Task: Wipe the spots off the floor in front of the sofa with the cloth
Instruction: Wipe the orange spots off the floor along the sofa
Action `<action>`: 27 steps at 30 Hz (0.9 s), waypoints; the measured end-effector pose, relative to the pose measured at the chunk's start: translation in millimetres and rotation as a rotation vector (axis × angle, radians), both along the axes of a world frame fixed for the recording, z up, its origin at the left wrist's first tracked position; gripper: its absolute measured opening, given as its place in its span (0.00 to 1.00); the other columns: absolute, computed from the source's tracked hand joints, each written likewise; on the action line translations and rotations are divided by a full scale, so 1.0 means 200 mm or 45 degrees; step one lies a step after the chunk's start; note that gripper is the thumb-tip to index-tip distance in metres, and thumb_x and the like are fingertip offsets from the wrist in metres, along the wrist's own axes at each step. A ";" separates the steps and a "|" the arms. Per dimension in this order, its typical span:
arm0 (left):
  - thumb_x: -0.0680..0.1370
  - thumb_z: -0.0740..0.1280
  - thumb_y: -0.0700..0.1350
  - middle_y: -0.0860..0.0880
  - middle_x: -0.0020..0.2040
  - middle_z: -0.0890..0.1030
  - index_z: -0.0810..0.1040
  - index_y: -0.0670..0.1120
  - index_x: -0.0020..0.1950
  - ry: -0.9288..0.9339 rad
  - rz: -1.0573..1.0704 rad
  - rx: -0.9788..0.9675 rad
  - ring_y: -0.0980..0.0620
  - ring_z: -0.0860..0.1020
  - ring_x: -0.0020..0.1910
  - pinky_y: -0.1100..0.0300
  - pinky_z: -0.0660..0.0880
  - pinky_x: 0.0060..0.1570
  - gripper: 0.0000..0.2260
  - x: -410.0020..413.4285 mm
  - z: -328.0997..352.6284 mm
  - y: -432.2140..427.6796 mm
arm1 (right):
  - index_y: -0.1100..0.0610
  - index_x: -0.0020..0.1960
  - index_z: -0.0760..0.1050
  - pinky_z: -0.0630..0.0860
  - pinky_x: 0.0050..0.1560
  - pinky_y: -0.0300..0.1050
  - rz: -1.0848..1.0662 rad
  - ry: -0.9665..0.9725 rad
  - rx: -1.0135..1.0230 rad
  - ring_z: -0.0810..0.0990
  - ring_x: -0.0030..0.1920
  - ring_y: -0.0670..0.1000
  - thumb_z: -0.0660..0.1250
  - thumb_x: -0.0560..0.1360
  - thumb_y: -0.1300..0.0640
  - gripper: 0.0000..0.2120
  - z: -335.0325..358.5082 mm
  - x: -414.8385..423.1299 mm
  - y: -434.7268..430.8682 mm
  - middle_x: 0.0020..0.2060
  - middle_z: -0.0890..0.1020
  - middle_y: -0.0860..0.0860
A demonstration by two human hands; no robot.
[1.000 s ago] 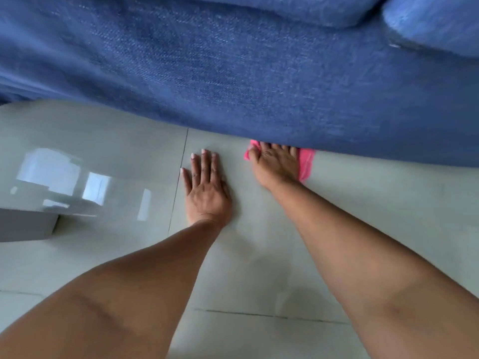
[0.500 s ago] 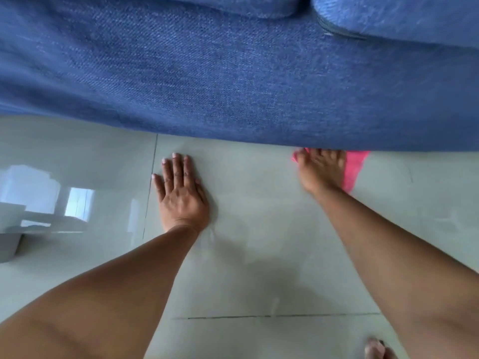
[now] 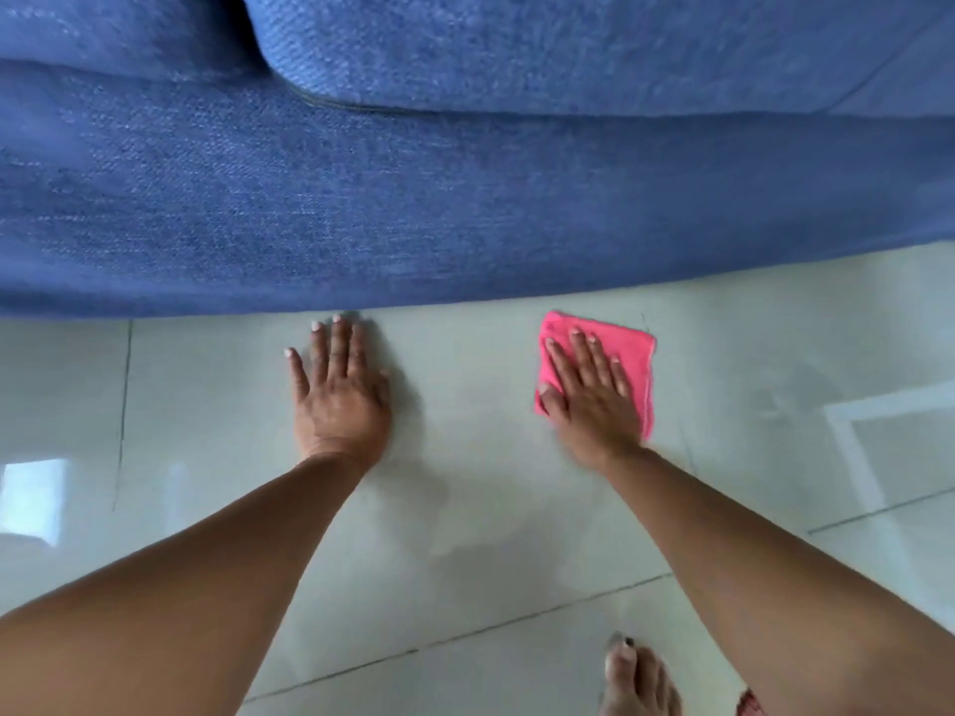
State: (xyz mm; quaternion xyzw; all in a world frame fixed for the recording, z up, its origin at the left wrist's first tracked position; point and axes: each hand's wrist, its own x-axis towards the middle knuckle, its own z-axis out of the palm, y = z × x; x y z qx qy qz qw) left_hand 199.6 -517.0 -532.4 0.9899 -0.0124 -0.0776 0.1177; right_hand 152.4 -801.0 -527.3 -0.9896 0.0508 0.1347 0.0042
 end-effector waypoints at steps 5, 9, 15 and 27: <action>0.79 0.44 0.57 0.46 0.81 0.44 0.45 0.44 0.80 -0.038 0.100 0.034 0.46 0.41 0.79 0.44 0.37 0.76 0.31 -0.01 -0.09 -0.19 | 0.49 0.79 0.49 0.37 0.76 0.56 -0.390 0.008 0.123 0.44 0.79 0.56 0.45 0.80 0.42 0.29 0.00 0.49 0.16 0.80 0.50 0.53; 0.80 0.46 0.56 0.45 0.81 0.47 0.47 0.43 0.80 -0.077 0.093 -0.003 0.45 0.44 0.79 0.43 0.40 0.76 0.31 -0.01 -0.10 -0.18 | 0.46 0.79 0.52 0.41 0.77 0.57 0.078 -0.028 0.131 0.48 0.79 0.54 0.47 0.79 0.42 0.28 0.00 0.40 0.45 0.79 0.54 0.50; 0.80 0.45 0.56 0.46 0.81 0.47 0.47 0.44 0.80 -0.084 0.090 -0.010 0.46 0.43 0.79 0.44 0.39 0.76 0.31 -0.02 -0.09 -0.18 | 0.47 0.79 0.49 0.47 0.77 0.56 0.547 0.019 0.076 0.48 0.79 0.53 0.49 0.80 0.42 0.29 0.01 -0.21 -0.11 0.80 0.51 0.50; 0.79 0.43 0.56 0.46 0.81 0.46 0.46 0.43 0.80 -0.099 0.097 0.028 0.46 0.42 0.79 0.45 0.37 0.76 0.31 -0.02 -0.11 -0.20 | 0.50 0.76 0.61 0.41 0.77 0.55 -0.334 -0.027 0.051 0.51 0.78 0.57 0.44 0.78 0.40 0.30 0.00 0.53 -0.01 0.78 0.59 0.53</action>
